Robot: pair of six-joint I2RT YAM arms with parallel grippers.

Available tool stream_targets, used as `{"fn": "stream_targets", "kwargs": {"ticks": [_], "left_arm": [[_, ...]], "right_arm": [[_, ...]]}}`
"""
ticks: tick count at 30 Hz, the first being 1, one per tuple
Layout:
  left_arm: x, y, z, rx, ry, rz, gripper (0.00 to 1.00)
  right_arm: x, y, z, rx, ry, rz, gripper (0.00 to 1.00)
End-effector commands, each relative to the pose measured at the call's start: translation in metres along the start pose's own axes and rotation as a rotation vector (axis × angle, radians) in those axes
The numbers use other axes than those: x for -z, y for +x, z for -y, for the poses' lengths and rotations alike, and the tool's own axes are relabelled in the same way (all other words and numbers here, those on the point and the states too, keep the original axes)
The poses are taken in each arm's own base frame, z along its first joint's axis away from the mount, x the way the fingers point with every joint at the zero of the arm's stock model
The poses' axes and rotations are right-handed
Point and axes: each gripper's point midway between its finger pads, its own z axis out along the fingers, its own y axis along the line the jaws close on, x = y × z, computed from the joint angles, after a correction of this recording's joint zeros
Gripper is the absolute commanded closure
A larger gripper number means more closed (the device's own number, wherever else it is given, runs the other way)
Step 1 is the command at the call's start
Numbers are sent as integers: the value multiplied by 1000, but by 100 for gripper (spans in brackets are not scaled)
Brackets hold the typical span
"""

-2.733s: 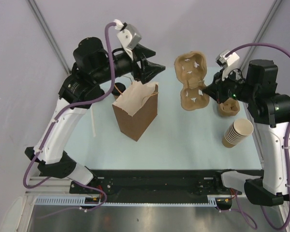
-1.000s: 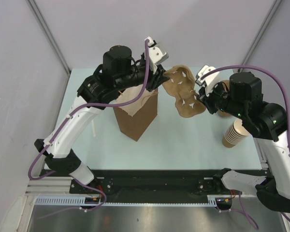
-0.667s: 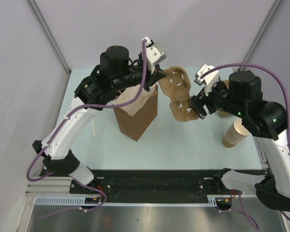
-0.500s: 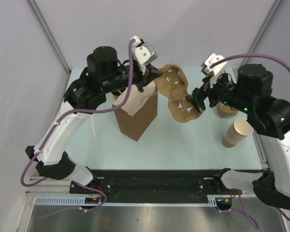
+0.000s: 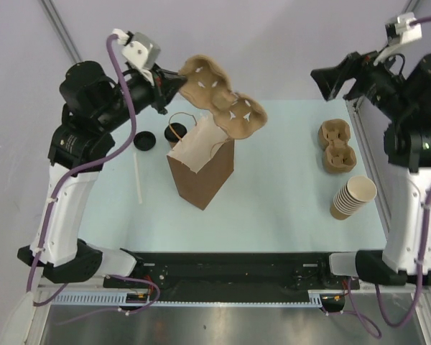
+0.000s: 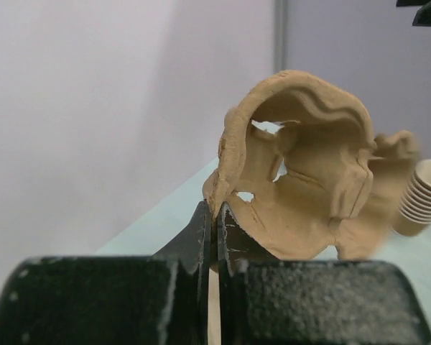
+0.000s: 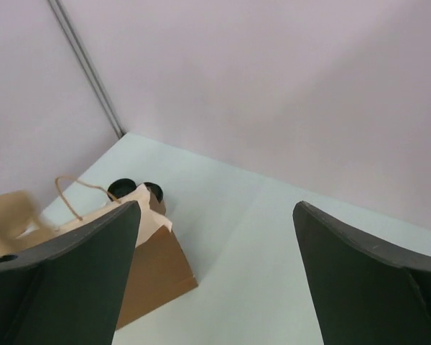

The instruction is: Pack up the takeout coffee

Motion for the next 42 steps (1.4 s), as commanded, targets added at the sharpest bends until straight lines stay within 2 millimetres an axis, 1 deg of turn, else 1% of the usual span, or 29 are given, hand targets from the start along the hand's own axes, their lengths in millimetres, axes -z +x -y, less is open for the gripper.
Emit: {"fn": "stream_targets", "kwargs": {"ticks": [1,2,3,4,5,6,7,9,10,11,12,13,14,15,16,17,18,21,25,27,29,31,33,34,36,37,38,39,42], "left_arm": [[22,-4,-31,89,-101,37,100],[29,-3,-42,86,-140,37,100],[31,-1,-44,122,-140,36,100],[35,4,-52,128,-161,26,100],[38,5,-55,129,-170,24,100],[40,6,-56,131,-174,23,100],[42,12,-62,137,-191,14,100],[49,10,-65,136,-209,24,100],[51,13,-71,139,-226,23,100],[53,14,-72,144,-232,27,100],[55,13,-73,156,-240,34,100],[57,15,-77,162,-250,33,100],[57,17,-77,169,-250,32,100],[58,17,-78,177,-252,31,100],[60,19,-81,181,-261,26,100],[60,20,-81,185,-258,26,100],[60,22,-82,196,-262,23,100],[62,24,-86,210,-270,27,100],[63,27,-87,225,-266,25,100],[65,28,-87,230,-269,25,100],[68,27,-85,228,-269,30,100],[68,31,-85,232,-266,24,100],[68,33,-83,236,-262,23,100],[69,32,-83,236,-262,27,100],[69,33,-82,239,-257,27,100],[69,33,-82,240,-257,26,100],[70,32,-81,238,-257,28,100],[70,31,-80,236,-254,29,100],[71,28,-78,227,-246,32,100]], "right_arm": [[-62,41,24,-214,-141,-106,10],[-78,56,31,-228,-157,-128,11],[-85,63,32,-224,-157,-137,11],[-92,69,26,-215,-175,-150,11],[-103,81,29,-225,-180,-175,9],[-107,86,26,-224,-197,-188,8],[-113,97,18,-231,-222,-216,8],[-126,114,14,-170,-242,-253,7],[-131,128,-8,-148,-287,-296,7],[-136,136,-14,-90,-305,-315,7],[-149,157,-17,-43,-304,-356,7],[-150,163,-25,-12,-323,-384,8],[-157,176,-42,65,-362,-405,9],[-163,193,-48,80,-382,-446,9],[-164,199,-56,97,-405,-471,9],[-167,208,-69,130,-430,-492,9],[-173,225,-72,162,-447,-528,9],[-177,245,-87,214,-489,-579,8],[-187,279,-95,220,-514,-658,4],[-188,288,-96,209,-507,-685,3],[-184,302,-95,178,-506,-728,2],[-178,308,-95,169,-515,-751,5],[-173,313,-98,163,-546,-768,22],[-168,313,-101,156,-563,-779,44],[-158,310,-109,153,-629,-787,64],[-154,309,-112,154,-654,-788,89],[-149,306,-115,150,-685,-791,100],[-140,305,-116,152,-709,-809,100],[-126,286,-113,153,-753,-778,100]]}}
